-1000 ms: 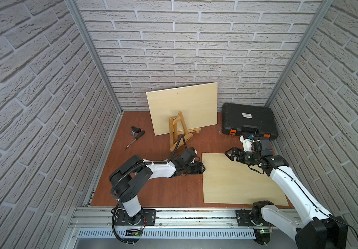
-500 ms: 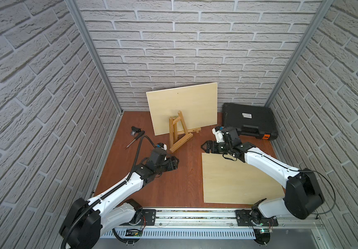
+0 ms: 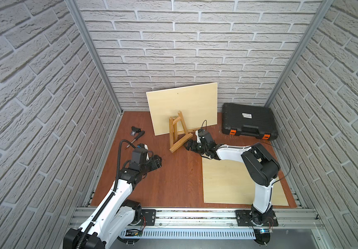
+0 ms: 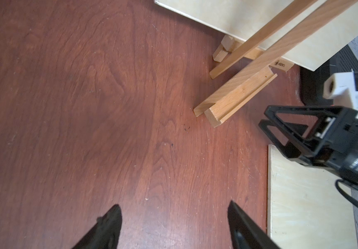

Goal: Disassemble the easel
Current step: Pick up the easel at the center of the board.

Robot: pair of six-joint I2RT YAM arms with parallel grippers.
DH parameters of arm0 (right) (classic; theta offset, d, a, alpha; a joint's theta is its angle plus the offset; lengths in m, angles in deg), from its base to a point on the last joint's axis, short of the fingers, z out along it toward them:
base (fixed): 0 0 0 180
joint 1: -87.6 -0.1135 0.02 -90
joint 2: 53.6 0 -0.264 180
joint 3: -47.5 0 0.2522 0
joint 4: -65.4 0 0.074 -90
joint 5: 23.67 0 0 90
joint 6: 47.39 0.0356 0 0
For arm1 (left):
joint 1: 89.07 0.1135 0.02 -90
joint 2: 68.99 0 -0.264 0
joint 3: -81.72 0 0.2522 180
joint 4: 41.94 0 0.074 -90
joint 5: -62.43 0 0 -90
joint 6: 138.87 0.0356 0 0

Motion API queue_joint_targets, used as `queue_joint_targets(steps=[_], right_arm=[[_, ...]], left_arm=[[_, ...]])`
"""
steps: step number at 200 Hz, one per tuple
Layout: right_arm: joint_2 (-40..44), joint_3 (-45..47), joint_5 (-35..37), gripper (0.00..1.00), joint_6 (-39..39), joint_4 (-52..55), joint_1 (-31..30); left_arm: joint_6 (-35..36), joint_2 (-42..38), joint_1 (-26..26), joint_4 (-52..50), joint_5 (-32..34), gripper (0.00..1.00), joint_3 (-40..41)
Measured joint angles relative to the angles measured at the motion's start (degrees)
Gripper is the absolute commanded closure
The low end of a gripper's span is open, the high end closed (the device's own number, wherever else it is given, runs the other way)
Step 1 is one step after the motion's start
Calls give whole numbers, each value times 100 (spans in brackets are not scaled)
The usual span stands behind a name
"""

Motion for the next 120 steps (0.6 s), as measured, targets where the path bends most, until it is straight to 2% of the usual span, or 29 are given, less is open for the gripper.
queue_joint_targets(steps=[69,120], right_arm=[[-717,-140,382,18,686,-1530,-109],[-1110,-280,468,40,966,-2166,-114]], left_arm=[[210,31,125,24,-166,21,22],[254,-59,155,39,-208,21,146]])
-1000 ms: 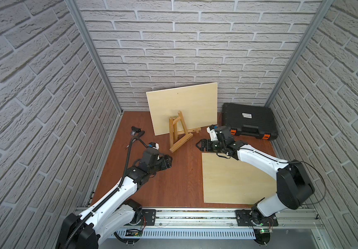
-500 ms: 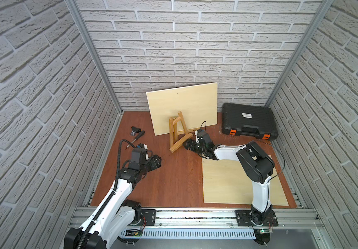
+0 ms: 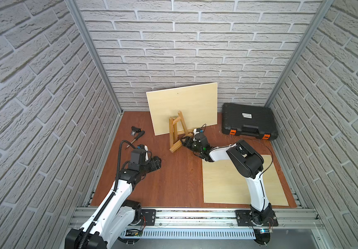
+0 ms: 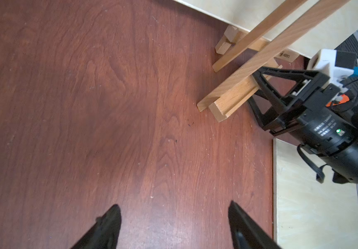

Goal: Disassemble the easel
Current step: Pick up the easel at the center of the board.

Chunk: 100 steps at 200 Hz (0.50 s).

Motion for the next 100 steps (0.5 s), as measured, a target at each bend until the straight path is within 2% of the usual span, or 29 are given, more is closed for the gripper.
queue_joint_targets(steps=[74,100], right_arm=[[-195,-66,-33,70,487,-848,-7],[-188,-94,-24,74,538,-1130,-55]], left_arm=[[13,-153,7,-42,-7,21,0],[15,-278,39,-96,-2,21,0]])
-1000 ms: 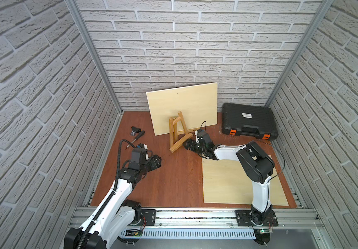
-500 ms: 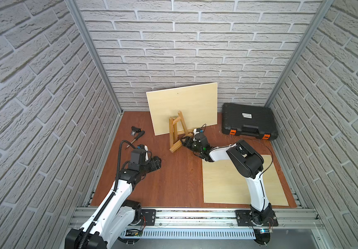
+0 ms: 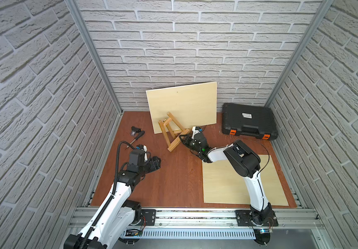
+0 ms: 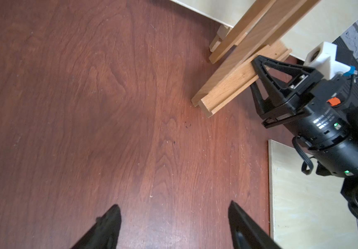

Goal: Disassemble the easel
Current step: Pick up the easel at the center of the board.

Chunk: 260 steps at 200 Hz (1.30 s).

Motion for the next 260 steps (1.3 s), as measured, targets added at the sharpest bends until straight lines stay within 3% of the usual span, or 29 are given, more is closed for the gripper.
queue_joint_targets(steps=[77,142,205,260], right_arm=[[339,433,24,86,118,-232,2],[1335,1069,-4,93,-59,863,2],[2057,1523,-227,94,42,1412,2],[2500,1945,-343,94,236,1458,-98]], left_arm=[[151,-42,190,-26,4,21,0],[562,317,560,136,-7,19,-94],[531,404,863,1165,-415,20,-44],[223,1226,1095,2354,-815,23,120]])
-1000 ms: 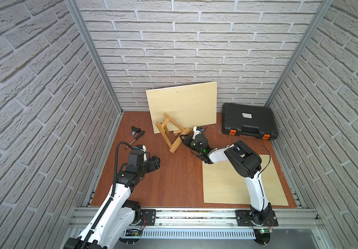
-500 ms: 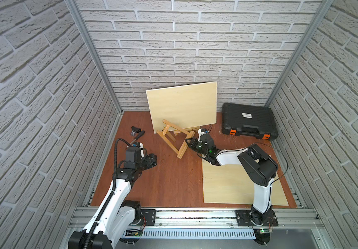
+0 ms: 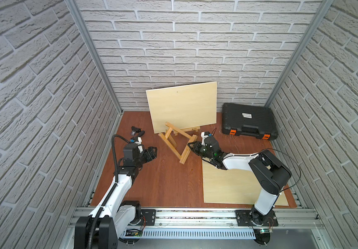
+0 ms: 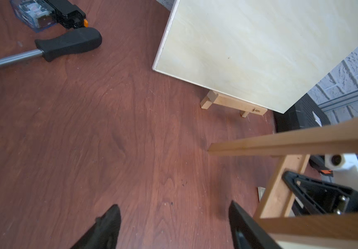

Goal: Disassemble the easel
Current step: Pick up the easel at the center of the board, then fold up the easel.

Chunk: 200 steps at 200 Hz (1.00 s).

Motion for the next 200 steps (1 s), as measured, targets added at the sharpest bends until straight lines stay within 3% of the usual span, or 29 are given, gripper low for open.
queue_joint_targets(steps=[53,98,136,200], right_arm=[[304,341,-44,94,184,-33,-254],[306,459,-17,94,387,-221,-444],[411,728,105,94,540,-439,-645],[1320,1429,907,94,713,-66,-1475]], left_arm=[[-343,1244,44,1456,-822,33,-66],[-413,1519,-647,1910,-1327,35,-210],[-686,1119,-1143,2168,-1397,35,98],[-1023,-153,-1818,1513,-833,35,815]])
